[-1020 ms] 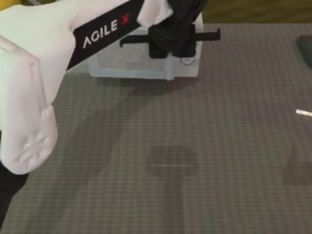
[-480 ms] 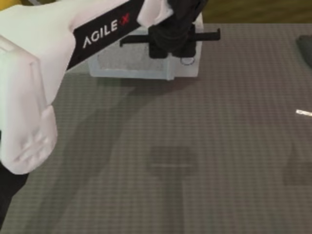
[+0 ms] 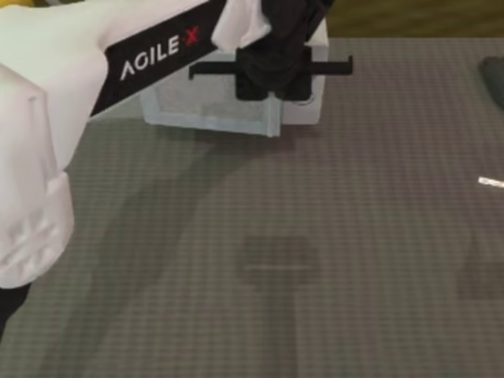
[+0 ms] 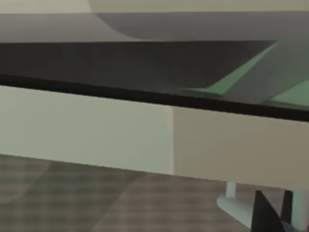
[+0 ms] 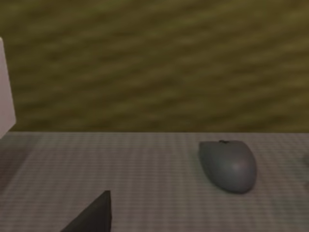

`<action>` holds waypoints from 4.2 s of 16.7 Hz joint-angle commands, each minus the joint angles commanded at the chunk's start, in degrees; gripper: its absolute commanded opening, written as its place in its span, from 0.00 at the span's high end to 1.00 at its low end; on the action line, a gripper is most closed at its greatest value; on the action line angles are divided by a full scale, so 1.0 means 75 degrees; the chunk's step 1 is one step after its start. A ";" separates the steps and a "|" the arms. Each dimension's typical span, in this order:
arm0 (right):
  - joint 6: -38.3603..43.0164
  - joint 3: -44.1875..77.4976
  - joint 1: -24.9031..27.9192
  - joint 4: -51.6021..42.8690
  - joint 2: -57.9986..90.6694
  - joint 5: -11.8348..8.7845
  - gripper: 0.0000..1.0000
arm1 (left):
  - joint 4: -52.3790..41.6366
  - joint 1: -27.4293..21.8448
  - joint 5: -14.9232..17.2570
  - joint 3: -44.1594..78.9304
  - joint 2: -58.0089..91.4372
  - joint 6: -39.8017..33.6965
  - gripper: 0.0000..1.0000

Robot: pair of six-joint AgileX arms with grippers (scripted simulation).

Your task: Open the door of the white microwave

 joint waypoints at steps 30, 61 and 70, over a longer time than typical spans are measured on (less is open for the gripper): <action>0.0000 0.0000 0.0000 0.0000 0.0000 0.0000 0.00 | 0.0329 0.0008 0.0174 -0.0698 -0.0361 0.0368 1.00; 0.0000 0.0000 0.0000 0.0000 0.0000 0.0000 0.00 | 0.0702 0.0006 0.0332 -0.1258 -0.0759 0.0702 1.00; 0.0000 0.0000 0.0000 0.0000 0.0000 0.0000 0.00 | 0.1219 0.0120 0.0672 -0.2280 -0.1423 0.1406 1.00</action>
